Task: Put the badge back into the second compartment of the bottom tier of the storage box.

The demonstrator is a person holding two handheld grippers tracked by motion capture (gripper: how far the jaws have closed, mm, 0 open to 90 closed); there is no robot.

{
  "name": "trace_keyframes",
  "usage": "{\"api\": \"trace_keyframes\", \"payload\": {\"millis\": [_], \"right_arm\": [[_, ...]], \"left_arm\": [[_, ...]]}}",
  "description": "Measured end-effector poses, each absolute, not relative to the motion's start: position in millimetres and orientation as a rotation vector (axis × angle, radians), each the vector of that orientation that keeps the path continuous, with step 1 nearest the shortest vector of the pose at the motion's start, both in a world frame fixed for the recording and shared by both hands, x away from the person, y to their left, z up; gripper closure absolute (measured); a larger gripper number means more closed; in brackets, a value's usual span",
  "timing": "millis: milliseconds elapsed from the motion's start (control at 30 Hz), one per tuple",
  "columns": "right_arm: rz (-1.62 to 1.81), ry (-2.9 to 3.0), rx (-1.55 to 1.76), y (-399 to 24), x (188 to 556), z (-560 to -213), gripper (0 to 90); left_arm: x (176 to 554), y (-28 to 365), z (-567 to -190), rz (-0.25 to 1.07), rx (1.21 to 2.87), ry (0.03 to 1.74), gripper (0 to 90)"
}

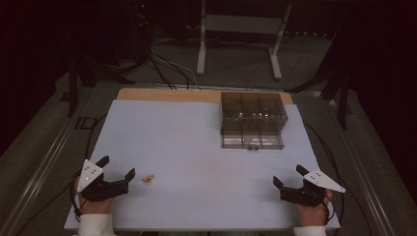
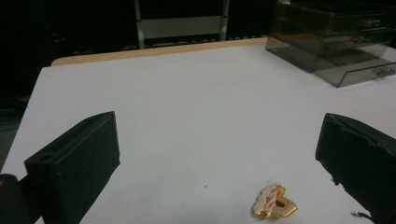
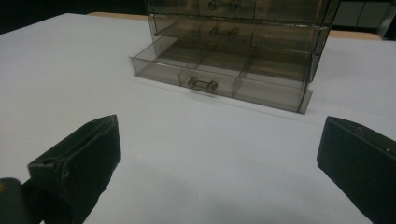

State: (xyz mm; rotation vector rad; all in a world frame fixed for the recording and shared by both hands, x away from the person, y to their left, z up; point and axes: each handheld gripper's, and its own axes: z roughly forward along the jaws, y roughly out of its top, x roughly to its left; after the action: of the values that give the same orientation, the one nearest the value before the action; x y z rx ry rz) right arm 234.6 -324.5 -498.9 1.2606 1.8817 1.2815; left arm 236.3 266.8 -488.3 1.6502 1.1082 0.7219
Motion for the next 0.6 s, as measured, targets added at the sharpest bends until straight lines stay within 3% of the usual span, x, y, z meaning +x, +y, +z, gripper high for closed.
{"api": "trace_keyframes", "payload": {"millis": [600], "right_arm": [[1.284, 1.899, 1.262, -317.5, 238.0, -499.5, 0.0]], "left_arm": [[239.1, 265.8, -492.0, 0.692, 1.684, 1.095, 0.5]]}}
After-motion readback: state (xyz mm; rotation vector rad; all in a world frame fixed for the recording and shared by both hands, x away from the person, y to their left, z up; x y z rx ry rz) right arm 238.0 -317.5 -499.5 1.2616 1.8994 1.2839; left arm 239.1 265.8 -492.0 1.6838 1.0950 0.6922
